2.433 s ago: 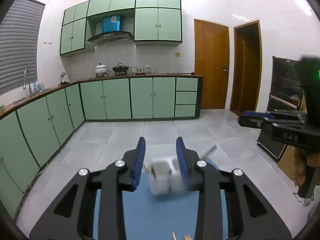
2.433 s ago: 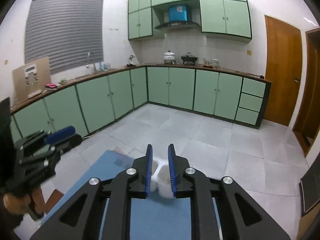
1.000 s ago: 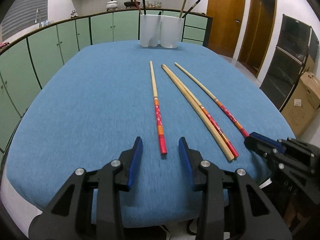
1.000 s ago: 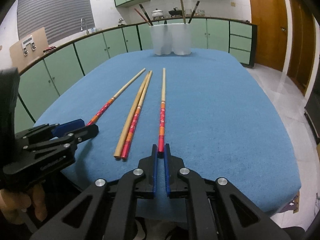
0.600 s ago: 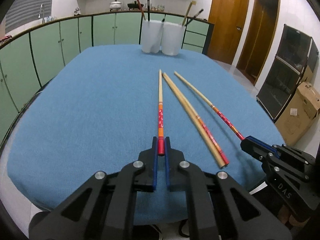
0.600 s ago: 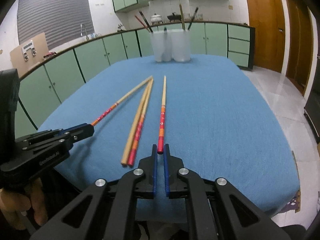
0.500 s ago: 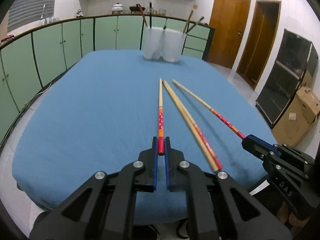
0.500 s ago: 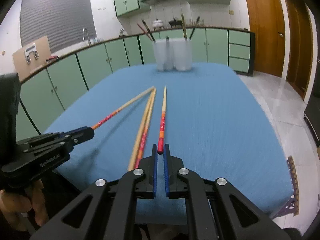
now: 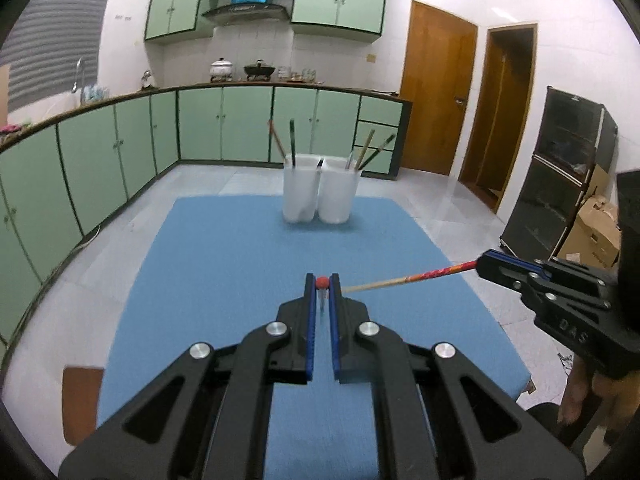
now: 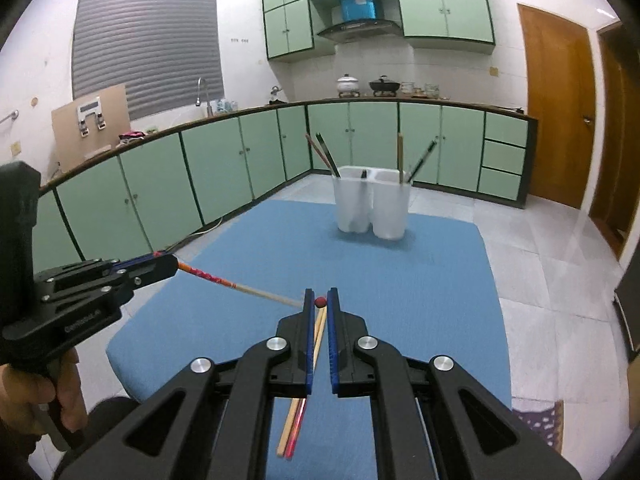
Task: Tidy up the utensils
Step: 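Carry both chopsticks over the holder and lower them into it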
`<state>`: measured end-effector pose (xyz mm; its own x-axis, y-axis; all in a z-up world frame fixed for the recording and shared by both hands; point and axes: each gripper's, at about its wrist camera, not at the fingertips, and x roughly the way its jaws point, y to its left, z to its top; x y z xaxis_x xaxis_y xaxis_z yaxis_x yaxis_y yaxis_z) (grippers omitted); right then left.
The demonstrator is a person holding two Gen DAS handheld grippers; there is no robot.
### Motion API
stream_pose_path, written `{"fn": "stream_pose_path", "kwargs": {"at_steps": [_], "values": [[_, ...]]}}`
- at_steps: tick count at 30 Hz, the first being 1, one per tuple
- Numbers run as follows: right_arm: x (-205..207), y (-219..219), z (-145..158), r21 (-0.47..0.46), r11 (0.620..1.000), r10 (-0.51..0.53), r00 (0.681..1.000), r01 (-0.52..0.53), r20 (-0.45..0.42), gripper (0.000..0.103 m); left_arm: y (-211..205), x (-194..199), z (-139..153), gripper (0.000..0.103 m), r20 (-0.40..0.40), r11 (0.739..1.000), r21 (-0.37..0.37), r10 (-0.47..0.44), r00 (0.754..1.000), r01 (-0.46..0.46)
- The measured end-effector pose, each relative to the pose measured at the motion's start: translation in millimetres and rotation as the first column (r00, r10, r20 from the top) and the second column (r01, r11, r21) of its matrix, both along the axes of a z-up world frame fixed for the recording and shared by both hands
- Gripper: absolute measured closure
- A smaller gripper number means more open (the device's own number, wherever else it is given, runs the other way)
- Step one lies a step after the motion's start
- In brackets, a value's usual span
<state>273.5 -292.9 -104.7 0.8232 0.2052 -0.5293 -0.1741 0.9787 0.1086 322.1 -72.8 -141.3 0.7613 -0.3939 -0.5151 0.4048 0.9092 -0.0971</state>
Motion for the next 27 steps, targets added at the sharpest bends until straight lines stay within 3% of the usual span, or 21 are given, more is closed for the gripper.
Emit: {"fn": "stream_pose_path", "kwargs": {"at_steps": [13,22,27], "values": [[108.6,-11.8,58.6,-0.033,0.996,0.084,0.99,-0.088,-0.118,0.097,-24.7,81.6,48.5,0.098,0.007,0.996,0.024,-0.086,0.996,0.086],[148.2,-9.9,112.7,-0.092,0.99,0.101,0.99,-0.111,-0.098,0.097,-43.8,125.0,102.3,0.098,0.092,0.994,0.032,-0.105,0.99,0.102],[165.8,-20.3,155.6,-0.119,0.99,0.07,0.997,-0.074,-0.037,0.097,-50.7,152.7,141.4,0.098,0.149,0.996,-0.02,-0.08,0.986,0.084]]}}
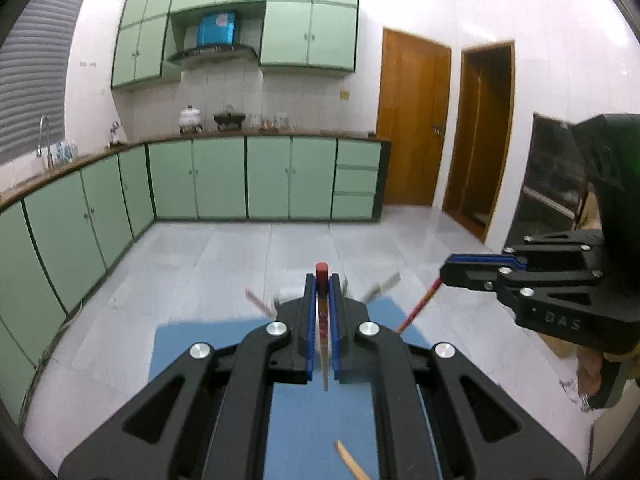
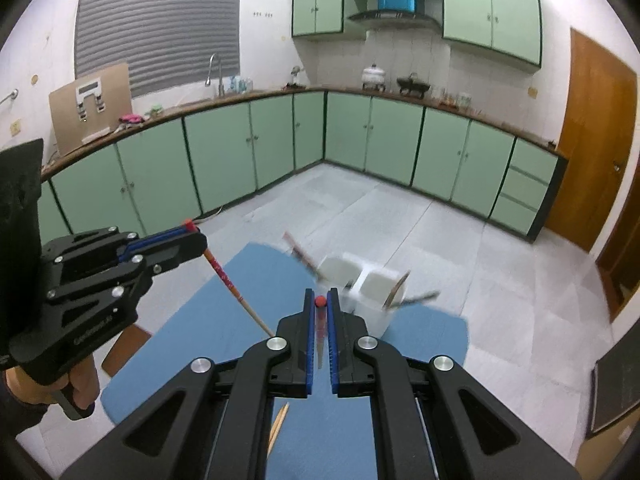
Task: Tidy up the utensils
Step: 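Carry both chopsticks over the holder and lower them into it, then open both grippers to release the chopsticks into the holder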
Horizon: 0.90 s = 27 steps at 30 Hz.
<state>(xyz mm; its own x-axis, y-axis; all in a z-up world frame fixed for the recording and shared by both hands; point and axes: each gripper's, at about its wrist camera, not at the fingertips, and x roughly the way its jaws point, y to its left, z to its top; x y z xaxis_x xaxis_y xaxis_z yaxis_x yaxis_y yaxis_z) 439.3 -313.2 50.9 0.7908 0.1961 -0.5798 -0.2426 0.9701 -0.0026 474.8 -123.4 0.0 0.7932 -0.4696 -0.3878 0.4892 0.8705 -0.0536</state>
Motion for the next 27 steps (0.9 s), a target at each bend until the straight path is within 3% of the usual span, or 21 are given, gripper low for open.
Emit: {"fn": "stream_pose_path", "kwargs": {"at_steps": [6,10,15,20,22,24,27], "values": [[38.7,-15.7,40.3,0.007,0.998,-0.055,0.996,0.055,0.065,0.097,-20.0,39.3,35.3,0.098,0.102,0.998,-0.044,0.056,0.993,-0.052],[72.2,-20.7,37.2,-0.01,0.997,-0.081,0.995,0.082,0.066,0.097,-35.1,71.0,38.0,0.098,0.126,0.995,-0.059,0.085,0.988,-0.078],[118.2,-23.9,-0.2,-0.032,0.995,-0.099,0.995,0.099,0.014,0.097,-57.0,112.7,6.9,0.098,0.101,0.996,-0.018,0.092,0.991,-0.091],[140.1,-32.4,-47.3,-0.008,0.994,-0.108,0.993,0.107,-0.053,0.096,-65.8,136.0,-44.3,0.097,0.038,0.995,0.039,0.091,0.995,-0.092],[133.0,-38.2,-48.5,0.018,0.993,-0.112,0.993,0.112,-0.04,0.095,-59.3,134.0,-52.4,0.091,0.024,0.995,0.034,0.09,0.996,-0.091],[114.5,-43.2,-43.5,0.04,0.993,-0.108,0.994,0.108,-0.004,0.093,-48.6,124.9,-51.5,0.069,0.032,0.995,0.025,0.092,0.995,-0.093],[59.3,-51.1,-39.8,0.071,0.993,-0.097,0.993,0.092,0.068,0.09,-24.9,89.7,-37.9,0.061,0.071,0.996,0.005,0.086,0.994,-0.087]]}}
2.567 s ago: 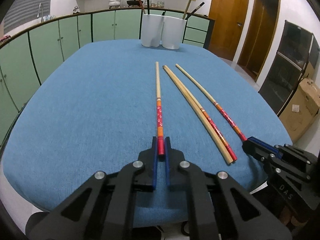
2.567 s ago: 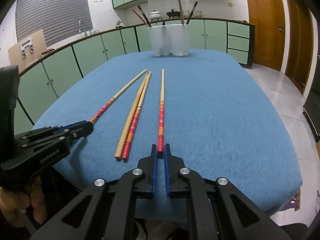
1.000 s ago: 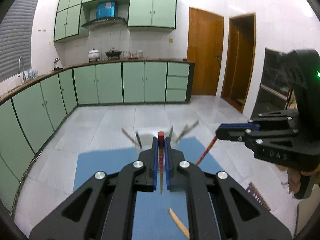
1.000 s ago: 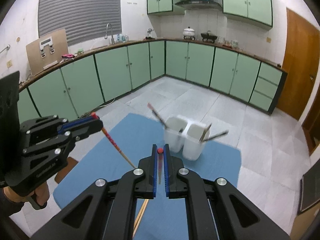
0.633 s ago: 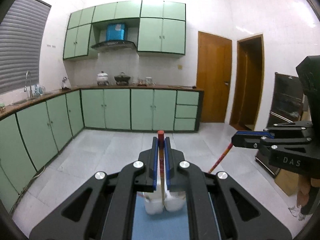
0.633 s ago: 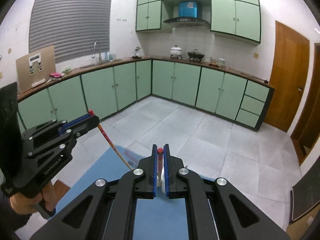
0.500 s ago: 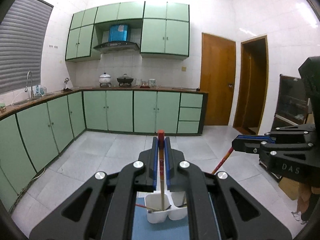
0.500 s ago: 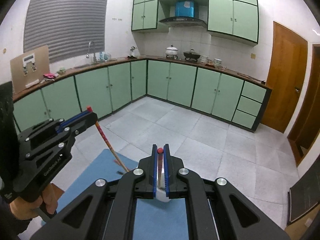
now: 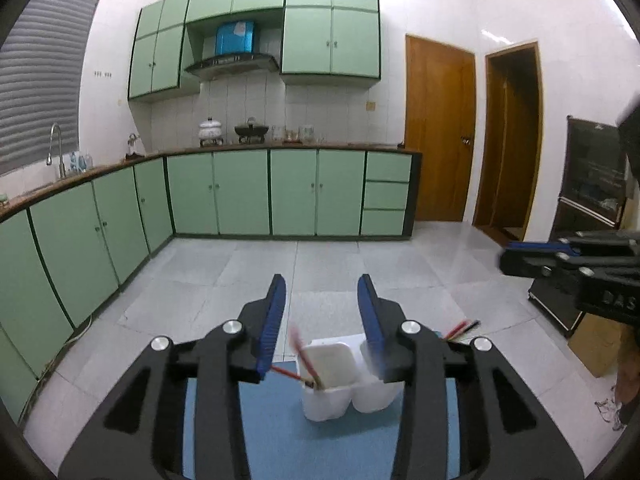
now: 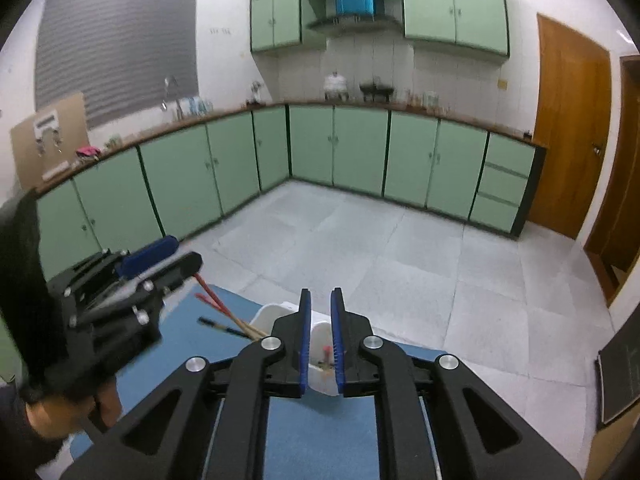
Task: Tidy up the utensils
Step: 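Open both grippers to release the chopsticks into the holder, then move both tools back toward the last wooden and red chopsticks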
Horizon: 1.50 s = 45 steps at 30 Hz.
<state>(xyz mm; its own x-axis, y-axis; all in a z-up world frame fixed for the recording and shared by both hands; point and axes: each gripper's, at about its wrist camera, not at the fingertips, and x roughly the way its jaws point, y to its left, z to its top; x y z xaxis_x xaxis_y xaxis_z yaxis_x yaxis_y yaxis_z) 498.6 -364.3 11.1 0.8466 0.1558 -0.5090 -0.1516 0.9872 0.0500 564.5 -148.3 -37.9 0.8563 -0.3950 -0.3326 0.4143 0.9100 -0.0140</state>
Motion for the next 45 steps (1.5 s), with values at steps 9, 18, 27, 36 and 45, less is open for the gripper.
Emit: {"fn": "stream_pose_path", "kwargs": {"at_steps": [9,18,27,36,45], "values": [[-208.2,34.0,-166.2,0.058,0.998,0.043,0.99,-0.035,-0.134,0.085,62.6,-153.4,-33.3,0.046,0.008,1.0,0.014,0.006,1.0,-0.006],[-292.0,99.9,-264.6,-0.01,0.993,0.111,0.956,-0.118,-0.271,0.085,96.6,-251.0,-102.0,0.045,-0.154,0.999,-0.043,0.026,0.988,-0.033],[-272.4,117.6,-273.6,-0.006,0.99,0.134,0.955,-0.141,-0.265,0.087,107.8,-263.9,-110.5,0.045,-0.207,0.997,-0.067,0.029,0.978,-0.044],[-281.0,93.2,-279.7,0.006,0.998,0.062,0.964,-0.062,-0.259,0.089,102.5,-268.9,-142.4,0.044,-0.272,0.997,-0.062,0.034,0.962,-0.053],[-277.8,85.7,-279.1,0.011,0.999,0.04,0.968,-0.039,-0.249,0.097,84.0,-282.5,-166.8,0.043,-0.32,0.999,-0.045,0.0,0.948,-0.015]]}}
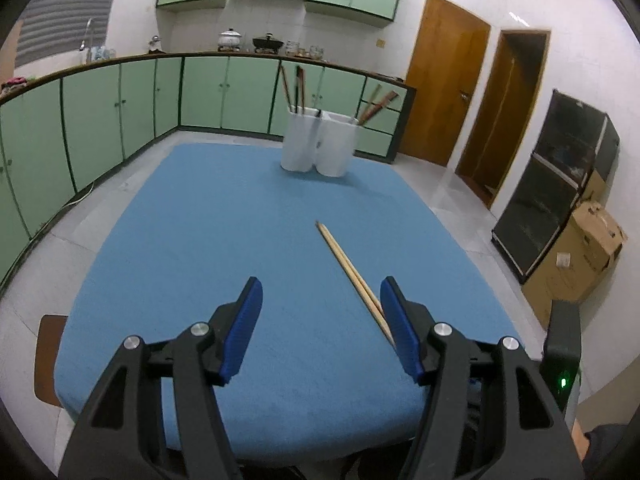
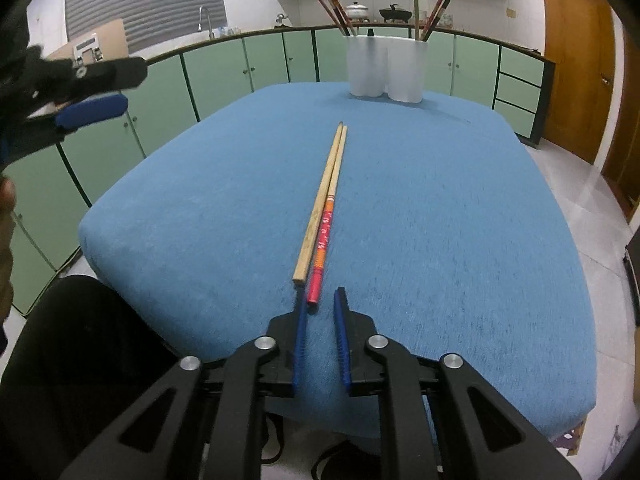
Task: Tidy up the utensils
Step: 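Move both tools back toward the last wooden and red chopsticks, then grasp the red chopstick with the right gripper while the left gripper grasps the wooden chopstick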
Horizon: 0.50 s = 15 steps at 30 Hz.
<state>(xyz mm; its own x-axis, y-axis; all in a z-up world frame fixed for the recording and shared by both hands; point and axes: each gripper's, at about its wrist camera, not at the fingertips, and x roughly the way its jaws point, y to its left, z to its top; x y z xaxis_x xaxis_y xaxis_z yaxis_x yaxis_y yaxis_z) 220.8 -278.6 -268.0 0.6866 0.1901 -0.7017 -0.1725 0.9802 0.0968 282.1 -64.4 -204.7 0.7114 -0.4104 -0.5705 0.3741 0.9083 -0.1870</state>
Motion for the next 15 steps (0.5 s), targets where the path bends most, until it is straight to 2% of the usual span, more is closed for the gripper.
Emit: {"fn": "stream_pose_path", "kwargs": {"at_steps": [5,10,15], "values": [[0.5,-21.3,-0.3,0.027,0.997,-0.077,0.997,0.077,0.007,0.098,-19.5,-7.5,-24.7,0.043,-0.041,1.0,0.008,-0.007,0.999,0.007],[-6.9,-51.4,-1.4,0.056,0.982,-0.179,0.984,0.178,0.011,0.098,-51.7,-21.9,-51.1,0.043,-0.038,0.999,0.045,-0.014,0.999,0.016],[-14.5,-58.4,-2.6,0.065,0.98,-0.189,0.982,0.187,0.024,0.098,-75.4,-20.4,-76.4,0.043,-0.062,0.996,0.09,-0.017,0.998,0.023]]}}
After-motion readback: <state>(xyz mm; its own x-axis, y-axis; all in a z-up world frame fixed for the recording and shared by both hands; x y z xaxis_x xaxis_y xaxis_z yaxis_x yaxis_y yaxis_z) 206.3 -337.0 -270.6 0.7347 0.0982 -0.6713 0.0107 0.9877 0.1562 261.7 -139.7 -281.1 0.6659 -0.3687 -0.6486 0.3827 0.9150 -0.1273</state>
